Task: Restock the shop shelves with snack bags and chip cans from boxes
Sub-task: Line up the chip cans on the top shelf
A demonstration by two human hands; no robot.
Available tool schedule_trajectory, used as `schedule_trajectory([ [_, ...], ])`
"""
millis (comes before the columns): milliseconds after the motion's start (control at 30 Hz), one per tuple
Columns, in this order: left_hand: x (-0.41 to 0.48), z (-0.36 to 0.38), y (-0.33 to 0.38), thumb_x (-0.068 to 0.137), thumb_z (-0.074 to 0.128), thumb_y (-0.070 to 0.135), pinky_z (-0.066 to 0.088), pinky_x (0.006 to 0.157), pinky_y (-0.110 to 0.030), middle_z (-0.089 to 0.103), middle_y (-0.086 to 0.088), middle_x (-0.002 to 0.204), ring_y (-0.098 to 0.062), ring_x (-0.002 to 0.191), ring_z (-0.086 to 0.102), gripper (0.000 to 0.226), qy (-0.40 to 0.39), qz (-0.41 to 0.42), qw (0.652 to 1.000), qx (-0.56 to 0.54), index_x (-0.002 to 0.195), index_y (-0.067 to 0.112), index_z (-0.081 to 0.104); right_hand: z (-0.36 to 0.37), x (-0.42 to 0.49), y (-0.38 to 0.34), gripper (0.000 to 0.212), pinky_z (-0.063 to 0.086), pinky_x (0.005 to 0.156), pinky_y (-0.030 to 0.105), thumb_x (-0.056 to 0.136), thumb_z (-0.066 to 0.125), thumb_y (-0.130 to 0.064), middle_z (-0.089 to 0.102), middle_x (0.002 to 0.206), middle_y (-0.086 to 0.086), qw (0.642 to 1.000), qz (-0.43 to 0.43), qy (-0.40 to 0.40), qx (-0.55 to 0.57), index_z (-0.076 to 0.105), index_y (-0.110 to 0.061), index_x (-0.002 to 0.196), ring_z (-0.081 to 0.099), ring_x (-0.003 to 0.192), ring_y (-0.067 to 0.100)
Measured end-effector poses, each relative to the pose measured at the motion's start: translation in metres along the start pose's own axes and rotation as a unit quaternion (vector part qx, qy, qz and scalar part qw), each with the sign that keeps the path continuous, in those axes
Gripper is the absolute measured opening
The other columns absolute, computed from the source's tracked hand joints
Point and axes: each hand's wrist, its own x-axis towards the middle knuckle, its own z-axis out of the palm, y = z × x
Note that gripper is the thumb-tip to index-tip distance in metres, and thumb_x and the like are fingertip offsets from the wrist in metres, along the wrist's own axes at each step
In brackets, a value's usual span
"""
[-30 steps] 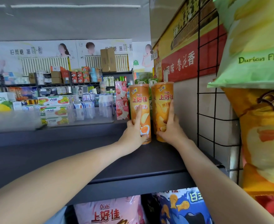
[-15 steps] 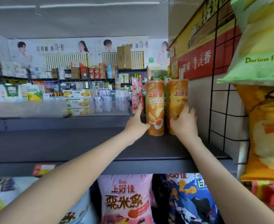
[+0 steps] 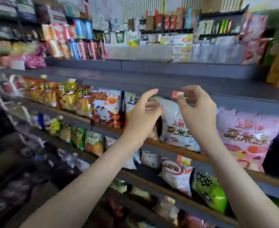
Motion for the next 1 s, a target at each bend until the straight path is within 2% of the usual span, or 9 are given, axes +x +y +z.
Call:
schedule_trajectory([
  [100, -0.043, -0.073, -0.057, 0.093, 0.062, 0.017, 0.052, 0.093, -0.038, 0.063, 0.002, 0.118, -0.018, 0.107, 0.061, 0.036, 0.039, -0.079, 0.995, 0.040, 0.114, 0.045, 0.052, 0.077, -0.061, -0.017, 0.020, 0.046, 0.080, 0.031, 0.087, 0.063, -0.012, 0.066, 0.094, 0.004, 0.992, 0.043, -0.112, 0.030, 0.065, -0.008, 0.106, 0.061, 0.084, 0.020],
  [200, -0.088, -0.137, -0.122, 0.092, 0.061, 0.019, 0.051, 0.095, -0.042, 0.060, 0.000, 0.112, -0.023, 0.108, 0.060, 0.036, 0.077, -0.195, 0.977, 0.043, 0.123, 0.032, 0.050, 0.152, -0.126, -0.029, 0.018, 0.042, 0.076, 0.025, 0.089, 0.063, -0.015, 0.062, 0.090, 0.000, 0.964, 0.107, -0.238, 0.042, 0.065, -0.010, 0.106, 0.058, 0.084, 0.015],
  [267, -0.118, -0.175, -0.162, 0.088, 0.063, 0.017, 0.052, 0.087, -0.036, 0.060, -0.008, 0.102, -0.029, 0.096, 0.061, 0.042, 0.118, -0.259, 0.958, 0.022, 0.128, 0.020, 0.052, 0.200, -0.166, -0.035, 0.018, 0.041, 0.077, 0.024, 0.089, 0.063, -0.017, 0.064, 0.091, 0.002, 0.935, 0.153, -0.315, 0.047, 0.066, -0.009, 0.104, 0.060, 0.088, 0.017],
  [333, -0.144, -0.214, -0.195, 0.091, 0.059, 0.002, 0.046, 0.065, -0.021, 0.056, -0.010, 0.091, -0.023, 0.076, 0.055, 0.033, 0.171, -0.318, 0.932, -0.020, 0.121, 0.016, 0.054, 0.242, -0.202, -0.041, 0.016, 0.045, 0.086, 0.027, 0.088, 0.064, -0.017, 0.066, 0.096, 0.002, 0.904, 0.204, -0.370, 0.072, 0.066, -0.011, 0.102, 0.061, 0.095, 0.019],
  [433, -0.172, -0.273, -0.234, 0.093, 0.054, 0.003, 0.044, 0.066, -0.026, 0.058, -0.005, 0.089, -0.019, 0.076, 0.055, 0.028, 0.250, -0.405, 0.879, -0.031, 0.116, 0.020, 0.055, 0.298, -0.244, -0.050, 0.011, 0.049, 0.089, 0.039, 0.088, 0.063, -0.017, 0.064, 0.092, 0.000, 0.852, 0.267, -0.442, 0.092, 0.065, -0.014, 0.098, 0.061, 0.095, 0.020],
  [600, -0.194, -0.376, -0.286, 0.093, 0.060, 0.010, 0.048, 0.068, -0.031, 0.059, -0.007, 0.106, -0.023, 0.091, 0.059, 0.037, 0.347, -0.465, 0.814, -0.020, 0.125, 0.024, 0.046, 0.399, -0.284, -0.060, 0.009, 0.051, 0.079, 0.041, 0.086, 0.066, -0.023, 0.066, 0.093, 0.002, 0.802, 0.292, -0.510, 0.110, 0.064, -0.022, 0.095, 0.064, 0.087, 0.023],
  [733, -0.196, -0.453, -0.323, 0.091, 0.061, 0.007, 0.041, 0.055, -0.028, 0.060, -0.011, 0.097, -0.021, 0.072, 0.054, 0.042, 0.384, -0.467, 0.796, 0.009, 0.129, 0.015, 0.046, 0.483, -0.299, -0.064, 0.013, 0.053, 0.086, 0.039, 0.091, 0.063, -0.024, 0.062, 0.099, -0.001, 0.777, 0.293, -0.546, 0.106, 0.058, -0.022, 0.103, 0.062, 0.092, 0.019],
  [800, -0.189, -0.491, -0.341, 0.090, 0.062, 0.005, 0.042, 0.057, -0.030, 0.060, -0.009, 0.094, -0.020, 0.071, 0.054, 0.046, 0.405, -0.464, 0.787, 0.024, 0.133, 0.012, 0.046, 0.533, -0.303, -0.063, 0.016, 0.052, 0.091, 0.042, 0.091, 0.063, -0.026, 0.061, 0.104, 0.000, 0.772, 0.293, -0.555, 0.099, 0.057, -0.022, 0.106, 0.060, 0.098, 0.021],
  [1000, -0.155, -0.609, -0.387, 0.089, 0.063, 0.008, 0.046, 0.065, -0.030, 0.058, -0.016, 0.125, -0.024, 0.083, 0.058, 0.057, 0.442, -0.493, 0.747, 0.063, 0.141, 0.018, 0.041, 0.673, -0.304, -0.064, 0.032, 0.051, 0.093, 0.044, 0.093, 0.062, -0.026, 0.055, 0.114, 0.003, 0.744, 0.317, -0.584, 0.064, 0.051, -0.018, 0.122, 0.055, 0.100, 0.022],
])
